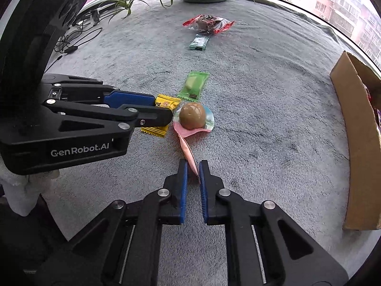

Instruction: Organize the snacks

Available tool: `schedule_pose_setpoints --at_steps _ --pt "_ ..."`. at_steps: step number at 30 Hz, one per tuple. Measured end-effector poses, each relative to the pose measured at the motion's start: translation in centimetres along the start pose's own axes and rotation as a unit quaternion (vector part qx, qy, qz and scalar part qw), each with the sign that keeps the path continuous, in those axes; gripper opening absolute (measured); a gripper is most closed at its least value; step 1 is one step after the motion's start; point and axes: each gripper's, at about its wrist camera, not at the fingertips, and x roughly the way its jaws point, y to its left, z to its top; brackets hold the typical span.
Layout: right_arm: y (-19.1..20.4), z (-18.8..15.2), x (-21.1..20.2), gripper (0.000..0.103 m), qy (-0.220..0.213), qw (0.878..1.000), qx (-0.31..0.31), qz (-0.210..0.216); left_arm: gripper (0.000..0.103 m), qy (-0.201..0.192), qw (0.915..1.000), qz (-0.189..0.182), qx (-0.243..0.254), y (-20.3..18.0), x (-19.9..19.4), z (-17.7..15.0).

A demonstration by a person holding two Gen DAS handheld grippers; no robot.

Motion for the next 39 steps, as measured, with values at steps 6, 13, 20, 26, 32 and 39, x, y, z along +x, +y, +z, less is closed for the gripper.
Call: schedule_pose_setpoints --at_steps 6,13,20,26,32,39 --pt "-0.9 0.0 -0.1 0.009 -0.003 1.000 0.023 0.016 0.041 -0.003 0.9997 0.017 0.018 -1.3 0.4 0.1" --pt "0.6 0.8 0.4 0.009 -0.001 1.000 -0.008 0.010 0.025 -0.012 0.9970 0.054 0.053 -1.8 0.6 -0.2" --pt "1.2 1.5 1.0 0.009 -0.002 1.000 -0.020 0.006 0.020 -0.018 0.9985 0.039 0.035 -0.5 0.1 -0.1" --pt "0.5 1.4 -0.1 0.008 -0.018 1.000 0.002 0.020 0.020 -0.022 0.9995 0.023 -0.003 1.1 -0.6 -0.1" --pt "-1.2 1.2 -2.8 0.008 -0.048 0.998 0.032 0.019 0.020 -0.038 0.9989 0.006 -0.026 1.8 -2.5 0.2" --pt "-4.8 1.2 -6.8 0.008 -0.087 0.993 0.077 0.004 0.020 -0.063 0.9974 -0.019 -0.030 0.4 -4.0 2.1"
